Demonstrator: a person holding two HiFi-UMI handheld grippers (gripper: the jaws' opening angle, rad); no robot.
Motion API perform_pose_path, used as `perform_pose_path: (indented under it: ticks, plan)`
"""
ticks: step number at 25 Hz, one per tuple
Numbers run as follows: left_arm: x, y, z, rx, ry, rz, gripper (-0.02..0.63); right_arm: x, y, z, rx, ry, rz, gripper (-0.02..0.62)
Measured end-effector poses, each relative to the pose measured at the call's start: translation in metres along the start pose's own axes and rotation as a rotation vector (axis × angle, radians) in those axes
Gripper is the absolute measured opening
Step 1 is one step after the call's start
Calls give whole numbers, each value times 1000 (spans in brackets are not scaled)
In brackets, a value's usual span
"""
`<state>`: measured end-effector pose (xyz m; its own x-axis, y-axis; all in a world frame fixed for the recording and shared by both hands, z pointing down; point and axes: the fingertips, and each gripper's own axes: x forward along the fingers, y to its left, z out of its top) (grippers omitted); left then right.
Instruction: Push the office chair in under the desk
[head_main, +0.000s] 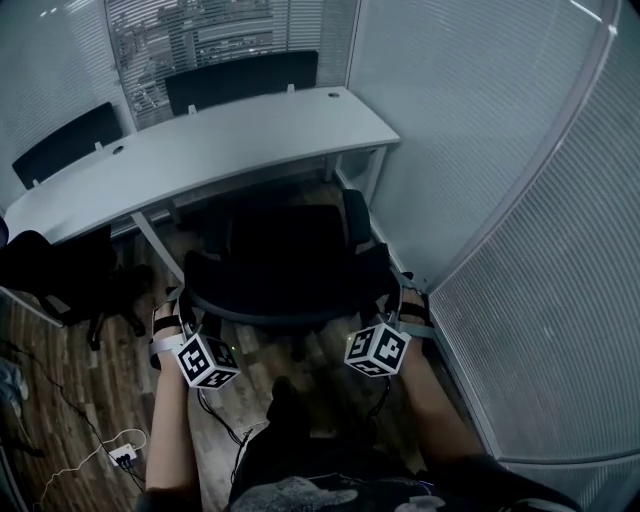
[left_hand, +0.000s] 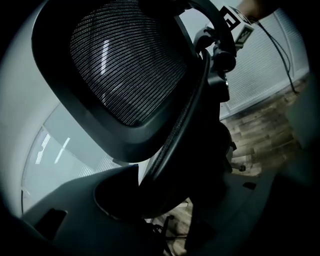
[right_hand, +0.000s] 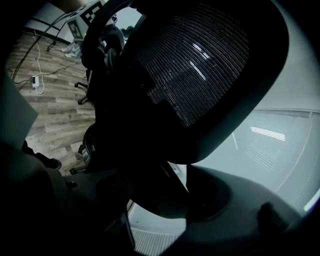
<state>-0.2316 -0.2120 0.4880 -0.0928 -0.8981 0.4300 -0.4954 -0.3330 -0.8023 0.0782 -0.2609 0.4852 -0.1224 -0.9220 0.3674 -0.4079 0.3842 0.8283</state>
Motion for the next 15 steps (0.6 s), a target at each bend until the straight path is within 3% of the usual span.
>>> perform_pose_path:
  ticks: [15]
  plan:
    - [108,64,-11,15,-10,-14,275,115,-22,51,-1,44,41,313]
